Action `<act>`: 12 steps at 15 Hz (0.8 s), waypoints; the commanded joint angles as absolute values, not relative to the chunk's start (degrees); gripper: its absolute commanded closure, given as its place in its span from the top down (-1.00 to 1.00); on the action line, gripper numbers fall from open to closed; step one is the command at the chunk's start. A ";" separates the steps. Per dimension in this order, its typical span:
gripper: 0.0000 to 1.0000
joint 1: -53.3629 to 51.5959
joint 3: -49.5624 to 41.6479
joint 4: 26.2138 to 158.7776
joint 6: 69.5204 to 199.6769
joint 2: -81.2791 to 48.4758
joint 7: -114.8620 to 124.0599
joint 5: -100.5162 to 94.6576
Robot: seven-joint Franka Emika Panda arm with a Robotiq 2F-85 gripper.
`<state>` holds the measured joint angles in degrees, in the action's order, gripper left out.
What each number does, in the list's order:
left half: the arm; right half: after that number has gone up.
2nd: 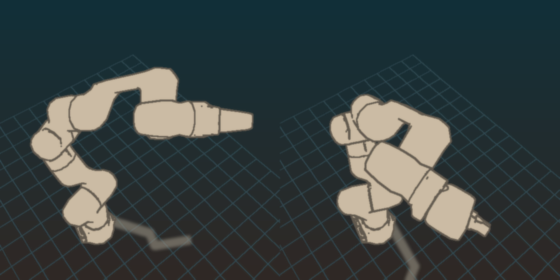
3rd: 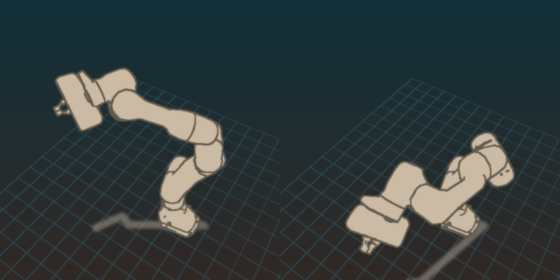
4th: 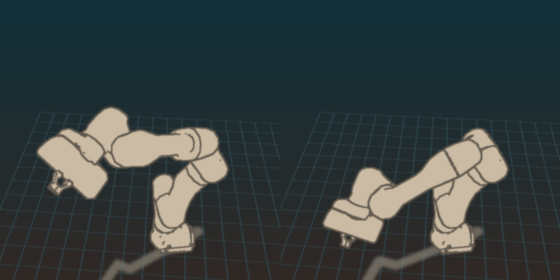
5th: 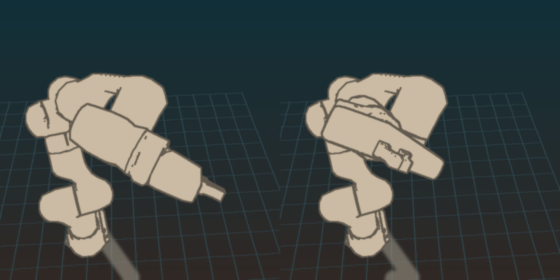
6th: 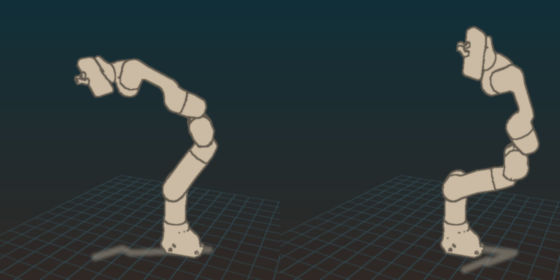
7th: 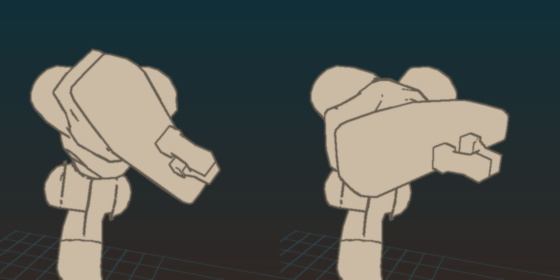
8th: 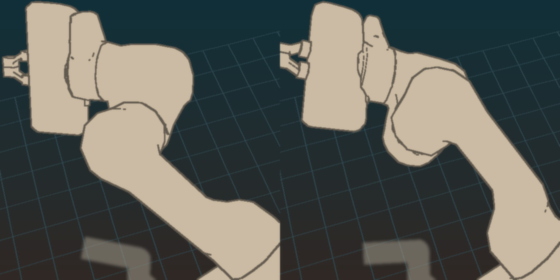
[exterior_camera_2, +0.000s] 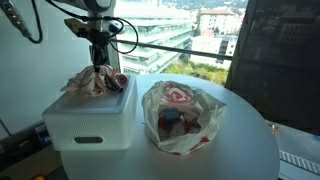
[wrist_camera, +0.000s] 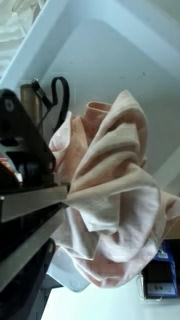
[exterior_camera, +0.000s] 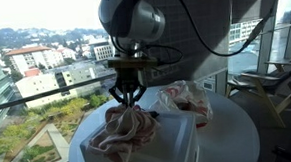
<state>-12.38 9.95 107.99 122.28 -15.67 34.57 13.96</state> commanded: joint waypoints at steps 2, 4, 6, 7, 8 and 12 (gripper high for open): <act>-0.97 -11.88 9.11 111.25 125.39 -7.10 34.46 16.19; -0.97 -11.78 9.05 112.82 127.46 -2.95 34.84 15.84; -0.97 -11.81 9.08 114.49 129.15 1.39 35.91 14.36; -0.97 -11.71 9.22 115.49 129.88 3.90 36.45 13.93; -0.97 -11.55 9.38 116.47 130.88 6.12 37.30 13.11; -0.97 -10.67 11.44 122.15 134.08 17.51 44.40 8.78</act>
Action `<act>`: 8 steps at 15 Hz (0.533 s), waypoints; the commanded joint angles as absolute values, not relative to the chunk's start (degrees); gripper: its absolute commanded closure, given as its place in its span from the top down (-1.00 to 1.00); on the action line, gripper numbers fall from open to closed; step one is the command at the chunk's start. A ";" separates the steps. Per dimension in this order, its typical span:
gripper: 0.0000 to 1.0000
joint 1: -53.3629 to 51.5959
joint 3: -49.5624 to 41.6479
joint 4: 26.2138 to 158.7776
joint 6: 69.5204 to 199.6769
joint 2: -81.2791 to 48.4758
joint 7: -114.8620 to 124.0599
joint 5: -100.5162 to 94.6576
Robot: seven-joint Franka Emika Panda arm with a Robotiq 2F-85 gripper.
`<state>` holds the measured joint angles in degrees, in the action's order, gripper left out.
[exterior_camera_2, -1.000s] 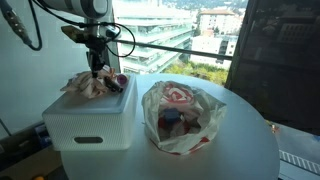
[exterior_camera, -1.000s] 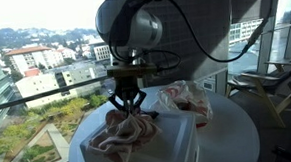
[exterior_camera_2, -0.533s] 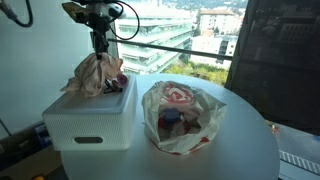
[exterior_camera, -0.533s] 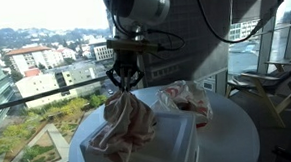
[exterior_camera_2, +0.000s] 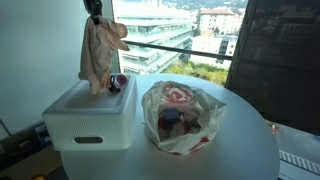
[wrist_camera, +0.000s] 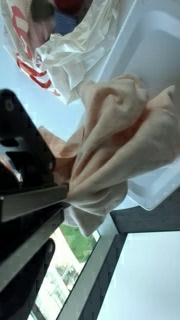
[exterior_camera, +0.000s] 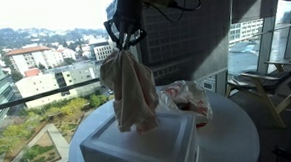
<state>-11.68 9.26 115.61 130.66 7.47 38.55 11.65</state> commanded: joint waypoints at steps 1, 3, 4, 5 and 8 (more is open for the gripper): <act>-0.97 -10.05 12.12 123.98 135.00 20.79 46.80 7.64; -0.97 -8.64 13.54 127.04 135.38 27.05 51.39 6.04; -0.97 -7.85 14.16 128.80 135.27 30.32 53.67 5.58; -0.97 -6.96 15.01 130.88 134.76 33.86 56.36 5.17; -0.97 -3.61 16.57 136.26 133.50 42.56 62.54 4.15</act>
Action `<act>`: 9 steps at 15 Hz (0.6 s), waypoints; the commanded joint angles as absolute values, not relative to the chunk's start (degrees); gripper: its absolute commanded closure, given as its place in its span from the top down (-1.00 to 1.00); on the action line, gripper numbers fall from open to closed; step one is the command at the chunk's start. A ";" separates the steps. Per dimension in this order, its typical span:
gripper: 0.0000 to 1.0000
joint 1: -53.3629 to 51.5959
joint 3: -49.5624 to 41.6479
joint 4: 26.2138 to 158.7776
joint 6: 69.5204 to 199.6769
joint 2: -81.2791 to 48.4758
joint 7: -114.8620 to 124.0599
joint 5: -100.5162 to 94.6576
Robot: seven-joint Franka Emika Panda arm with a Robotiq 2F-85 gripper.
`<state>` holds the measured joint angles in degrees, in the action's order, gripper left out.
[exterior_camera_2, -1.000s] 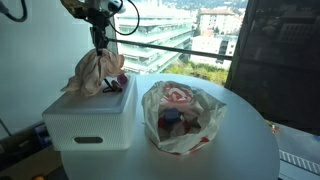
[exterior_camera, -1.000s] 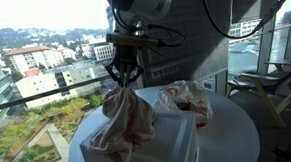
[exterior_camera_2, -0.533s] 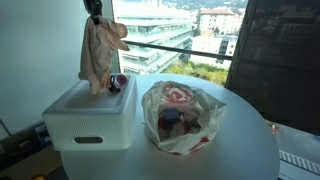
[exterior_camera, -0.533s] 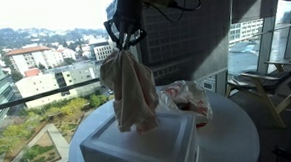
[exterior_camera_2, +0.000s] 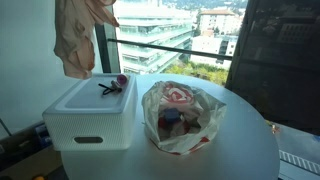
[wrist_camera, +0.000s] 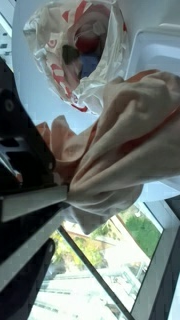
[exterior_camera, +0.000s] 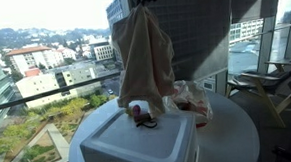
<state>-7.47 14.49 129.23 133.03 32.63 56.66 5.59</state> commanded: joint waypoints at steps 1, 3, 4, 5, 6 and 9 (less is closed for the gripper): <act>-0.97 -1.56 13.88 137.47 135.59 41.69 60.63 3.90; -0.97 2.25 13.70 141.05 136.28 44.41 62.30 2.69; -0.97 4.47 13.39 142.89 136.98 45.23 62.78 2.18; -0.97 6.72 13.62 144.43 138.11 44.83 63.54 1.34; -0.97 8.24 13.38 145.91 139.08 44.45 63.51 0.70; -0.93 12.93 12.29 144.97 144.48 33.72 61.73 -1.50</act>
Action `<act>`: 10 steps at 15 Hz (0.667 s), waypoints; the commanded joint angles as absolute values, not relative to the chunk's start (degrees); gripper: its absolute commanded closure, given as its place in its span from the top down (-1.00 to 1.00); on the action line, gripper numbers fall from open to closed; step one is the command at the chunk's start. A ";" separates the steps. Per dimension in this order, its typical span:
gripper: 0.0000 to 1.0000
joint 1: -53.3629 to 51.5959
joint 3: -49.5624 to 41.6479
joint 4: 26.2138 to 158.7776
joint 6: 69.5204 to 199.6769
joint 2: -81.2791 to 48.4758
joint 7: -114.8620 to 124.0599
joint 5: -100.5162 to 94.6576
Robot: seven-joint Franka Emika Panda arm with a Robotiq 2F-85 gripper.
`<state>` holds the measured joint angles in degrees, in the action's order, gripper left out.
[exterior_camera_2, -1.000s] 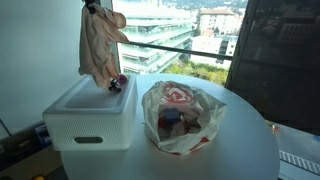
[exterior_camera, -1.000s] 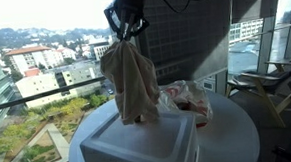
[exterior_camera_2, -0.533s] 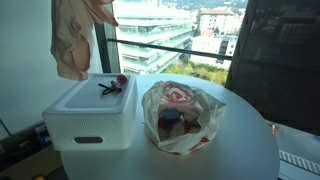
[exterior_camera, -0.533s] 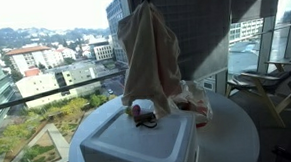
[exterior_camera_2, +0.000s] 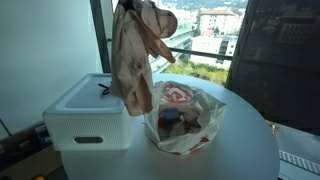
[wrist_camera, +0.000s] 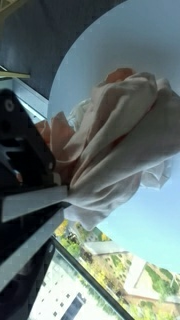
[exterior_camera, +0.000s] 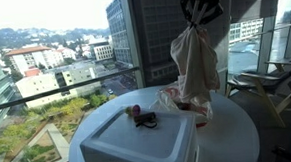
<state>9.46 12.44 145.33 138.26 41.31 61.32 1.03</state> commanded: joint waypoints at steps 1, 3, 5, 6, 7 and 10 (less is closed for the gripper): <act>-0.92 14.05 12.38 145.11 146.33 31.31 61.86 -2.33; -0.92 15.63 12.57 144.40 150.33 25.11 62.43 -4.16; -0.92 17.88 13.53 143.68 154.20 19.99 64.26 -8.11; -0.92 19.20 13.90 143.42 155.58 18.34 65.80 -10.93; -0.92 20.02 13.92 142.96 156.29 16.93 67.57 -13.48; -0.93 22.77 14.32 141.49 159.04 14.01 75.26 -24.08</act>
